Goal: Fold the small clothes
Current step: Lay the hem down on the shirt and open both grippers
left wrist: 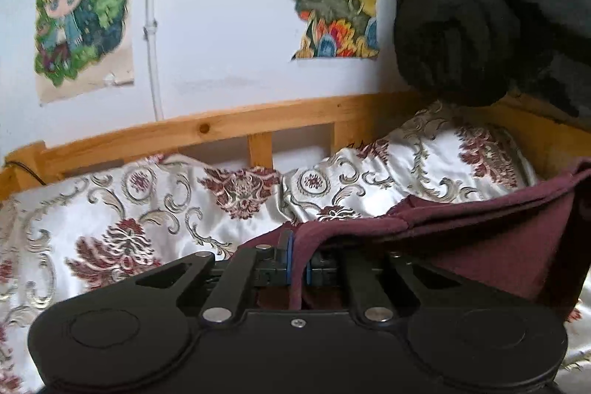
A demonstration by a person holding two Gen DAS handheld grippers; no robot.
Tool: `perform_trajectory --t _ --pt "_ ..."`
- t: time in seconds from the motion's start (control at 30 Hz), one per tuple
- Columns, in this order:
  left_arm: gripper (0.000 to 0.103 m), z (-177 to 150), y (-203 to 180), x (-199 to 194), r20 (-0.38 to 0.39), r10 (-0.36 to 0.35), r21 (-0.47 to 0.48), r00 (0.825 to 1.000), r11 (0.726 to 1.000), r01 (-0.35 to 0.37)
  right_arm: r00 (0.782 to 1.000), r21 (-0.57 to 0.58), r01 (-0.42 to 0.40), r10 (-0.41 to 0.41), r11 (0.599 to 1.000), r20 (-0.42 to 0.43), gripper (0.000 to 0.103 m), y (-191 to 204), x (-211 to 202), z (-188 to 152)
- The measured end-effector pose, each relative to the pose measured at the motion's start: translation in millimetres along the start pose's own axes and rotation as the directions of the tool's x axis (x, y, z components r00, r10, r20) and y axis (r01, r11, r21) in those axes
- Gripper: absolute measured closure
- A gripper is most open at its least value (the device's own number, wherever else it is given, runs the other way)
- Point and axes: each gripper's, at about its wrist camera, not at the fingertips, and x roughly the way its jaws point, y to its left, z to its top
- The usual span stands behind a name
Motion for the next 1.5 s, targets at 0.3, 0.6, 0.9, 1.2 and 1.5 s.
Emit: perform_trajectory --t 0.3,0.6,0.9,1.2,1.5 --pt "0.098 -3.8 27.2 103.2 -0.089 0.018 -0.088 0.996 0.996 -0.026 0.998 -0.094 0.038 -0.042 0.995 -0.039 0.096 -2.0 114.1 -10.3" --pt "0.097 -26.3 37.5 174.4 -0.222 -0.008 -0.128 0.975 0.992 -0.021 0.986 -0.102 0.047 -0.063 0.994 -0.153 0.096 -10.3 192.3 -35.4" --pt "0.092 -35.0 44.3 195.2 -0.274 -0.053 -0.192 0.96 0.981 0.0 0.971 -0.097 0.064 -0.085 0.993 -0.225 0.094 -13.4 214.0 -47.1" --pt "0.019 -22.0 83.9 168.2 -0.235 -0.086 -0.374 0.968 0.927 -0.009 0.971 -0.038 0.047 -0.054 0.998 -0.231 0.02 -23.2 199.2 -40.7" --pt "0.012 -35.4 89.7 159.5 -0.387 0.026 -0.263 0.922 0.955 -0.138 0.933 -0.208 -0.063 -0.016 0.976 -0.36 0.001 9.9 180.2 -55.2"
